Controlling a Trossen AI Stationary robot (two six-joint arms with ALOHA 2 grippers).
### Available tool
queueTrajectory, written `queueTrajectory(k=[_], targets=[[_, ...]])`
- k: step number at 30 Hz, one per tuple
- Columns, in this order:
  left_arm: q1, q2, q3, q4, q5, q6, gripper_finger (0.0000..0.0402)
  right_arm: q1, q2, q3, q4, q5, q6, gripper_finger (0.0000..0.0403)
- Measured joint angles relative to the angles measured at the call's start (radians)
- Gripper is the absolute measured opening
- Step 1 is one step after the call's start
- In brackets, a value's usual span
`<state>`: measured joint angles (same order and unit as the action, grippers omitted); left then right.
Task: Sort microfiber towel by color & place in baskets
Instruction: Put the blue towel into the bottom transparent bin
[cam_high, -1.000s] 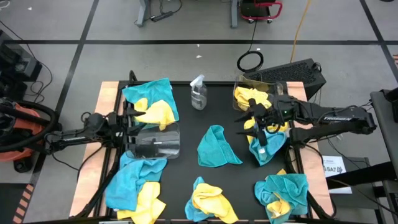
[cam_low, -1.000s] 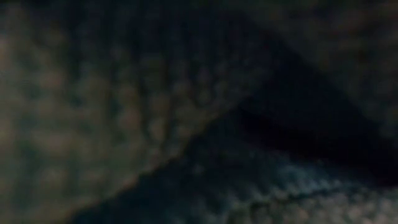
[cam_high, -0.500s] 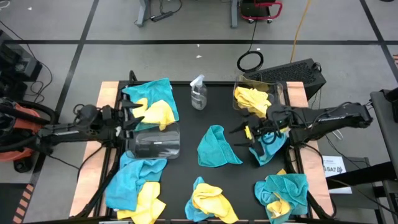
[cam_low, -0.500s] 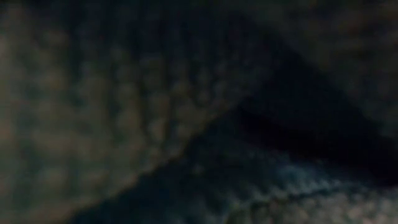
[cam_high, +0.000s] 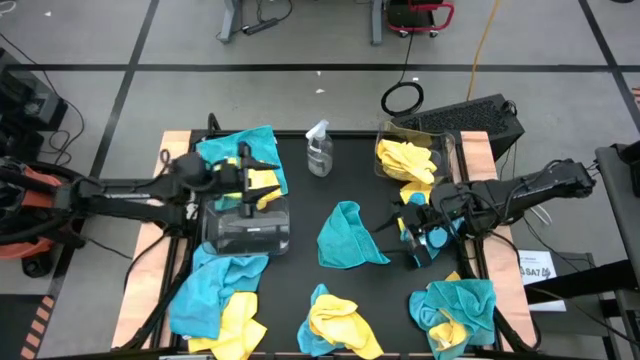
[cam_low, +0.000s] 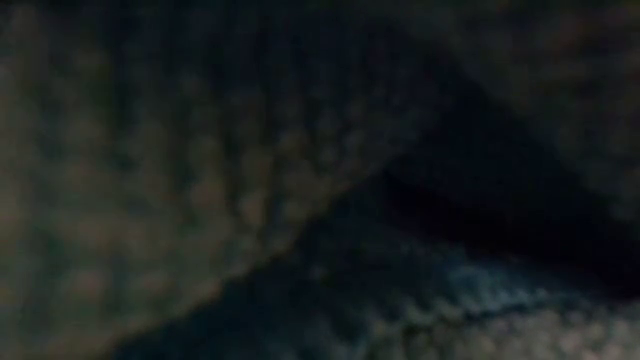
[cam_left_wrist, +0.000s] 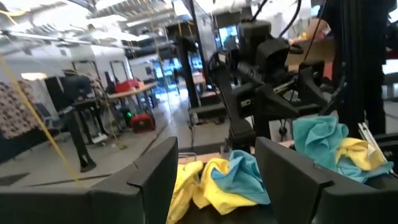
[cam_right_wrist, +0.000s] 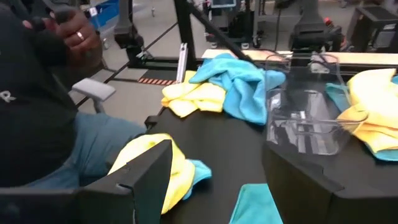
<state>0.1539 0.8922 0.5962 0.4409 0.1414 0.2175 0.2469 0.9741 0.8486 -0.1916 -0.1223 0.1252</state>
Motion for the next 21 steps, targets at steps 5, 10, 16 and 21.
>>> queueTrajectory(k=[5, 10, 16, 21], targets=[[-0.024, 0.156, 0.091, -0.002, 0.072, 0.001, 0.0221, 0.037, 0.0, 0.0, -0.069, 0.046, 0.006, 0.024], [-0.06, 0.292, 0.174, -0.007, 0.096, 0.036, 0.0221, 0.074, 0.0, 0.0, -0.135, 0.076, 0.018, 0.024], [-0.101, 0.438, 0.244, -0.009, 0.099, 0.06, 0.0221, 0.106, 0.0, 0.0, -0.169, 0.078, 0.047, 0.024], [-0.13, 0.553, 0.287, -0.01, 0.099, 0.06, 0.0221, 0.125, 0.0, 0.0, -0.2, 0.078, 0.07, 0.024]])
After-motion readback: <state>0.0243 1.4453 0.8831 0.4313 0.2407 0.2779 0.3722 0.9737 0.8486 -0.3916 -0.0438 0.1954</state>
